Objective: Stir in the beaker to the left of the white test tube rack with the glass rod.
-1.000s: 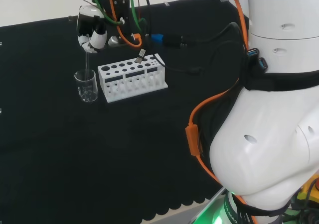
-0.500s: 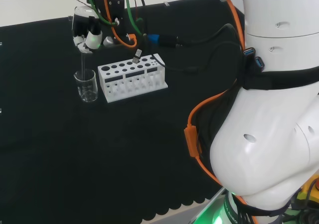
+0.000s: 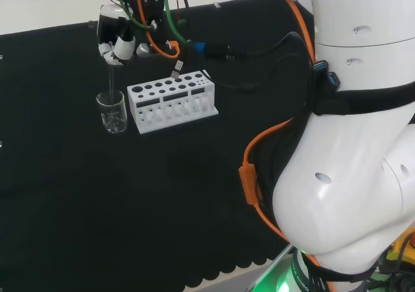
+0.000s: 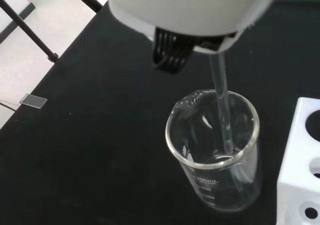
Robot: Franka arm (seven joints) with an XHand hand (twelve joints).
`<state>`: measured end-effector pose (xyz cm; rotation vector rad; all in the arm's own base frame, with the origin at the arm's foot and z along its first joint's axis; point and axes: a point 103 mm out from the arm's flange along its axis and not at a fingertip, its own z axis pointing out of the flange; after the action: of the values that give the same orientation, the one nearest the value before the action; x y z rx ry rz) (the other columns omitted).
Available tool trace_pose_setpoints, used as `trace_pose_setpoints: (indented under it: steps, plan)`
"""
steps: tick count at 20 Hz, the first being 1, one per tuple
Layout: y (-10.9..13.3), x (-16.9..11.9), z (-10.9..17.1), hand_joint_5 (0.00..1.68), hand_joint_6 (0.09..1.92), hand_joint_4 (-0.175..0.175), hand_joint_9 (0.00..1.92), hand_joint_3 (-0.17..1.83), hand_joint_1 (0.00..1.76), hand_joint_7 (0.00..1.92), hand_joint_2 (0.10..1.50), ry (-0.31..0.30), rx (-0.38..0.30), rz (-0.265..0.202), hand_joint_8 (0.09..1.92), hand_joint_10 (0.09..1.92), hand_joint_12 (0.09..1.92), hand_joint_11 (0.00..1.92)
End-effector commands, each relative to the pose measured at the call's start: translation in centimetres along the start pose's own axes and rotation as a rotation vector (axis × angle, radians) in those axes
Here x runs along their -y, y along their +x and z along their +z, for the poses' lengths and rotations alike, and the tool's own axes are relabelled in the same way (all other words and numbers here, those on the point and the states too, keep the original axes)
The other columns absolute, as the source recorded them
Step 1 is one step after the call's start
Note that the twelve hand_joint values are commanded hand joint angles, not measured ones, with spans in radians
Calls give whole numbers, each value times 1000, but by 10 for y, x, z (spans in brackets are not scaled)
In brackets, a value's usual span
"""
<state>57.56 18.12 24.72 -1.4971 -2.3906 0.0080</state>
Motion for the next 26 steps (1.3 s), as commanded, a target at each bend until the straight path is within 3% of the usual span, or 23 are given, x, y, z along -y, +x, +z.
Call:
trace_pose_setpoints:
  steps: [1, 14, 26]
  plan:
    - [-6, 19, -5, 1232, 710, -175, 1673, 962, 1339, 1455, 475, -16, 5, 17, 683, 518, 594, 1615]
    - [15, 31, 1, 1231, 709, -175, 1674, 960, 1339, 1456, 476, -16, 16, 16, 683, 517, 595, 1616]
    - [38, 7, 11, 1231, 709, -175, 1675, 959, 1339, 1456, 476, 16, 29, -10, 682, 516, 595, 1615]
